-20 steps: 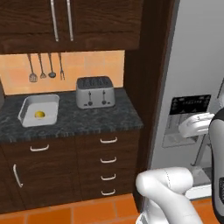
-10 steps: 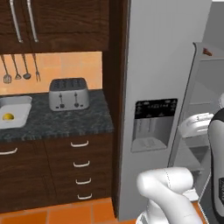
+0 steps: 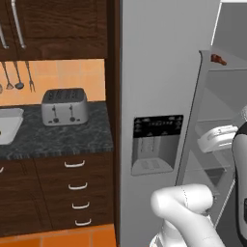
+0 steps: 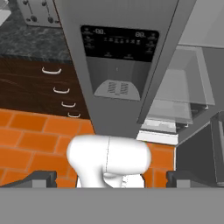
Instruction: Place one lemon and one chicken drumstick in each tupperware on the nearby counter, to pack two identical lunches.
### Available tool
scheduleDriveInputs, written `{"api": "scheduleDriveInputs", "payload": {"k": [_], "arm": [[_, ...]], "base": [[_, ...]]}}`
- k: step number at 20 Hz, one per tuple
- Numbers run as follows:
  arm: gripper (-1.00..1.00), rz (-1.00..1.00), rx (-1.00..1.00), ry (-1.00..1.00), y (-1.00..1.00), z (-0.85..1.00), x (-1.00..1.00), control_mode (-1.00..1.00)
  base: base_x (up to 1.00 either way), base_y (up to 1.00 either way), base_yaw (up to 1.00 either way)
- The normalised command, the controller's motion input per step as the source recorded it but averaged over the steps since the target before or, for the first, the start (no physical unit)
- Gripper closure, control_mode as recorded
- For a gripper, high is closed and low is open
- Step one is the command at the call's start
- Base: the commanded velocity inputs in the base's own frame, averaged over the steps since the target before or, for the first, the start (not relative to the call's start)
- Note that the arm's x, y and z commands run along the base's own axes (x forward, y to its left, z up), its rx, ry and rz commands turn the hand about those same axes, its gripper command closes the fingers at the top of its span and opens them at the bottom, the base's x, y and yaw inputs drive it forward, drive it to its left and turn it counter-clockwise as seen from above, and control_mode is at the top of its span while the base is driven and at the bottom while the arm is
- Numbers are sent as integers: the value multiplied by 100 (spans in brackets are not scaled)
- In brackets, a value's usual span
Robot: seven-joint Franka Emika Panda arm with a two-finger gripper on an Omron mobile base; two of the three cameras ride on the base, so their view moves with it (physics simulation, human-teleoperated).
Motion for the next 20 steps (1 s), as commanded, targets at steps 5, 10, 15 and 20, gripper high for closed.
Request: {"api": "scheduleDriveInputs", "payload": {"k": [5, 10, 15, 20], "arm": [[-100, 0, 0, 0, 0, 0, 0, 100], [-100, 0, 0, 0, 0, 0, 0, 100], [-100, 0, 0, 0, 0, 0, 0, 100], [-100, 1, 1, 0, -29, 1, 3, -100]], "base": [[11, -55, 4], [5, -56, 0], [14, -35, 0], [0, 0, 0]]}}
